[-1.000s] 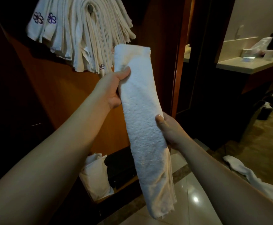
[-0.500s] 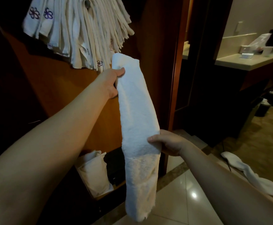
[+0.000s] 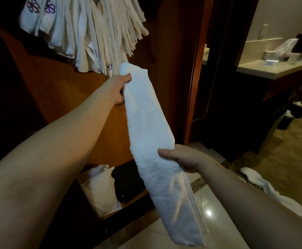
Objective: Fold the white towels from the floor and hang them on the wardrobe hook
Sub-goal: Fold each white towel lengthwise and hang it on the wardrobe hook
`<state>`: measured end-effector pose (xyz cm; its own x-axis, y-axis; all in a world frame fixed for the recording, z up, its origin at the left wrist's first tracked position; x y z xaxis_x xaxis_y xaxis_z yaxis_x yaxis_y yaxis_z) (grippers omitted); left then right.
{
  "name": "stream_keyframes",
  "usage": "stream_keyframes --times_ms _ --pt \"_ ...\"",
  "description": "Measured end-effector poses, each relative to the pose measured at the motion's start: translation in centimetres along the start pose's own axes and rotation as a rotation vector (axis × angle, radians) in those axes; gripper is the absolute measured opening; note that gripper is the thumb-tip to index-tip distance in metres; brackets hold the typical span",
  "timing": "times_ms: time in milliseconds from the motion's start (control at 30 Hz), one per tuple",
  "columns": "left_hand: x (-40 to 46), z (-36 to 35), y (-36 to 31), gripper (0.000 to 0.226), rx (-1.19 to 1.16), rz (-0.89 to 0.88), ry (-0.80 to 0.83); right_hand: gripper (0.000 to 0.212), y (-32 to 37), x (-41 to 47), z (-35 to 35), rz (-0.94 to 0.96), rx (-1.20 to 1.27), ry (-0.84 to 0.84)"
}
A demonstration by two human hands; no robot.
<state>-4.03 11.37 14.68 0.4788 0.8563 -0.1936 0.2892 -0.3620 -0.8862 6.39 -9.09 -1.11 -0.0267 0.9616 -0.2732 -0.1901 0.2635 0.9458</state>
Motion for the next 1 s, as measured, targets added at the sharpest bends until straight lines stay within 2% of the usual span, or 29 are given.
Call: stream_keyframes --times_ms 33,100,167,200,267,300,400,467,533,600,667,733,800,900,933,1000 --pt "0.3 0.3 0.5 0.043 -0.02 0.007 0.017 0.058 0.5 -0.1 0.2 0.015 0.009 -0.012" --pt "0.5 0.5 1.8 0.044 0.001 0.037 0.091 0.073 1.6 -0.4 0.8 0.044 0.018 -0.049" --pt "0.4 0.7 3.8 0.052 0.193 0.081 0.123 0.088 2.9 -0.7 1.5 0.079 0.039 -0.079" --pt "0.4 1.0 4.8 0.059 0.332 0.096 0.083 0.089 3.6 -0.7 2.0 0.096 0.061 -0.095" --pt "-0.1 1.8 6.4 0.063 0.529 0.057 -0.063 0.078 4.6 -0.5 3.1 0.116 0.13 -0.144" --pt "-0.8 1.9 6.9 0.06 0.562 -0.022 -0.107 0.067 4.9 -0.4 3.6 0.12 0.173 -0.171" --pt "-4.9 1.6 8.9 0.035 0.534 -0.362 -0.064 0.04 5.4 -0.3 4.5 0.12 0.233 -0.248" --pt "-7.9 1.7 10.7 0.009 0.46 -0.494 -0.005 0.039 5.7 -0.4 4.6 0.107 0.168 -0.307" --pt "-10.4 1.4 12.7 0.018 0.47 -0.584 0.064 0.043 6.8 -0.7 4.4 0.121 0.034 -0.38" --pt "-12.2 0.6 14.6 0.042 0.604 -0.63 0.102 0.045 8.1 -1.0 3.9 0.154 -0.036 -0.434" --pt "-12.5 -0.5 15.9 0.064 0.819 -0.668 0.086 0.053 9.2 -1.1 3.3 0.16 -0.001 -0.489" --pt "-11.9 -1.1 15.7 0.073 0.951 -0.701 0.018 0.061 10.3 -1.3 2.7 0.176 0.013 -0.525" --pt "-11.1 -0.8 14.3 0.063 0.921 -0.712 -0.037 0.051 11.2 -1.5 2.6 0.196 0.021 -0.555" --pt "-10.0 -0.2 12.5 0.034 0.744 -0.635 0.007 0.036 12.2 -2.0 3.0 0.239 0.006 -0.601" --pt "-9.8 -0.2 12.0 0.031 0.702 -0.622 0.039 0.041 12.5 -2.2 3.2 0.272 0.018 -0.626" --pt "-10.0 -0.5 11.1 0.027 0.674 -0.61 0.127 0.08 12.7 -2.5 3.5 0.324 0.063 -0.652"
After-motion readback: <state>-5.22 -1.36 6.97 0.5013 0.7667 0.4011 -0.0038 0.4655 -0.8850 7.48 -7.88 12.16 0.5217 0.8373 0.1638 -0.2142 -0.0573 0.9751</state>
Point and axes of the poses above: each hand's wrist, its own x-axis towards the middle knuckle, its own z-axis out of the back of the hand, y = z × x, the point moved 6 cm from there along x, towards the middle knuckle, and after that the axes turned 10 degrees about -x, right-handed, at the moved point
